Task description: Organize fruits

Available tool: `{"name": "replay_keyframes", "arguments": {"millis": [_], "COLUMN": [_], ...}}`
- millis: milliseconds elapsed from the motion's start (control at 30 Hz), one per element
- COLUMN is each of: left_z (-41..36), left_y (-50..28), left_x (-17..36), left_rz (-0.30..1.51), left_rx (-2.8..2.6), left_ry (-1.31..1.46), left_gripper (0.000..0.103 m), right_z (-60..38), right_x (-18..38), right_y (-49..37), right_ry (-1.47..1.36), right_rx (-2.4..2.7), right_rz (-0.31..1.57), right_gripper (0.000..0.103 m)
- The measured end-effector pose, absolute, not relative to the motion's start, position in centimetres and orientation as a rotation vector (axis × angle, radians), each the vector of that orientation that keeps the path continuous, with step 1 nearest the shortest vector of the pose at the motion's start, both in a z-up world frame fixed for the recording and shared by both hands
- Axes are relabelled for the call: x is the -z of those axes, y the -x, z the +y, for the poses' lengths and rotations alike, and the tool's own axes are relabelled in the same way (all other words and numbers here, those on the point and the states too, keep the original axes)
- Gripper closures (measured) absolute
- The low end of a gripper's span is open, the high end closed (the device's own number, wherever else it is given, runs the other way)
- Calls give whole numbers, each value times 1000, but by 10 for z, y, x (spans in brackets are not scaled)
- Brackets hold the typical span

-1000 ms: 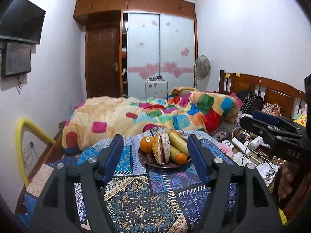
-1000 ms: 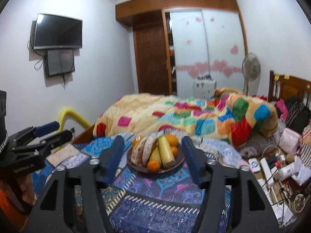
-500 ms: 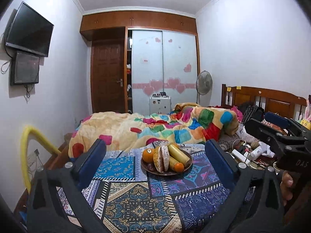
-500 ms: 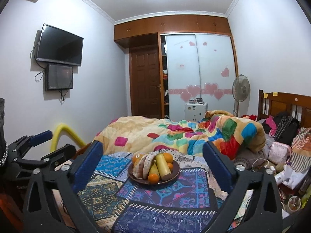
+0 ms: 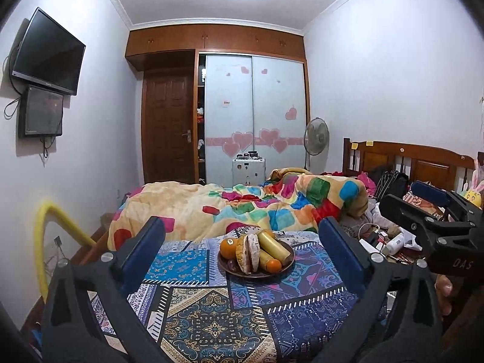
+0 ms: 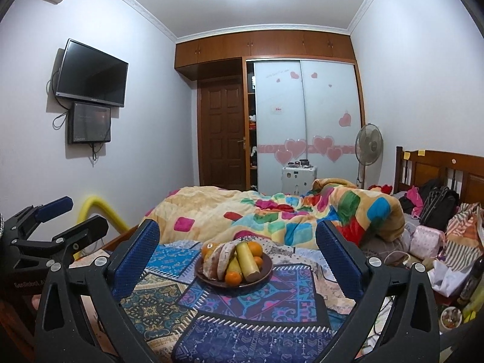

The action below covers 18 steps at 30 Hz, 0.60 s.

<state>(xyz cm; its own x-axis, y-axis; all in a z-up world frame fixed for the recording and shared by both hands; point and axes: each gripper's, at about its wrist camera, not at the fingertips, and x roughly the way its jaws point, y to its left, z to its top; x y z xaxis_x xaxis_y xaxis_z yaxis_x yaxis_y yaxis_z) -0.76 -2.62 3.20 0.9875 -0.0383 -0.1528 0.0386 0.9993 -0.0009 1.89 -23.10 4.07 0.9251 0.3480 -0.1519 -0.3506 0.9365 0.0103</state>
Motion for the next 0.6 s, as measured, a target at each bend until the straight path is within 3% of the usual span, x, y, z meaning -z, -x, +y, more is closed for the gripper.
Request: {"name": "replay_keyframes", "arguments": {"millis": [600], "left_z": [-26], "left_y": [14], "left_x": [-35], "left_rz": [149], "left_rx": [38], "left_ry": [19], "left_gripper": [0], "right_z": [-231], "right_x": [-45], "right_y": [-11], "right_ry": [8], "right_rx": [-367], "right_rz": [138], "right_gripper": [0]}}
